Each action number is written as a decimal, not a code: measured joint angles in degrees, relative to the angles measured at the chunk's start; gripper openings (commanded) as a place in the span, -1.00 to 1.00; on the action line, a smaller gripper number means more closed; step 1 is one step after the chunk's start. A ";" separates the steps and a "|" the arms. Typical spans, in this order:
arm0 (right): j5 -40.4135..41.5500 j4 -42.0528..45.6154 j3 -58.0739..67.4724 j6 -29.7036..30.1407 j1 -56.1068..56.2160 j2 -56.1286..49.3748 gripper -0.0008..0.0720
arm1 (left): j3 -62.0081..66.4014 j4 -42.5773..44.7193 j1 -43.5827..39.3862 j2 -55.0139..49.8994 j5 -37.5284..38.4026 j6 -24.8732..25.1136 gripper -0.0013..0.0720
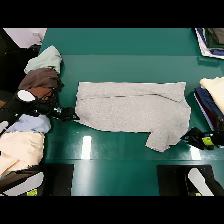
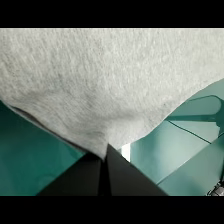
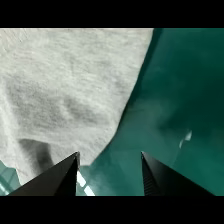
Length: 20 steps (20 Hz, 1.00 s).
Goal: Fold the shirts.
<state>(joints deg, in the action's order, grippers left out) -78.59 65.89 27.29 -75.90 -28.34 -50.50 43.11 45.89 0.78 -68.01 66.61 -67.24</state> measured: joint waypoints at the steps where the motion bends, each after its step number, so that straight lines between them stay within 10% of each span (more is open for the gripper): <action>1: 0.98 -0.72 -0.55 0.22 -0.20 -0.37 0.19 | 0.02 0.00 0.00 -0.02 0.00 0.04 -0.90; 6: 2.62 -5.05 -1.68 2.19 -0.68 -6.32 -0.18 | 0.07 -0.07 0.00 0.00 0.07 0.11 -0.90; 10: 4.28 -6.58 -1.92 4.50 -0.68 -9.05 -0.95 | 0.09 -0.07 0.00 0.00 0.31 0.15 -0.90; 20: -7.54 0.04 1.92 2.93 1.25 10.38 -0.95 | 1.57 13.75 -0.02 11.02 9.25 -1.55 -0.90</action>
<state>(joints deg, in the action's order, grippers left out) -86.13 65.93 29.21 -72.97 -27.09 -40.12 44.69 59.64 0.75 -56.99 75.85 -68.79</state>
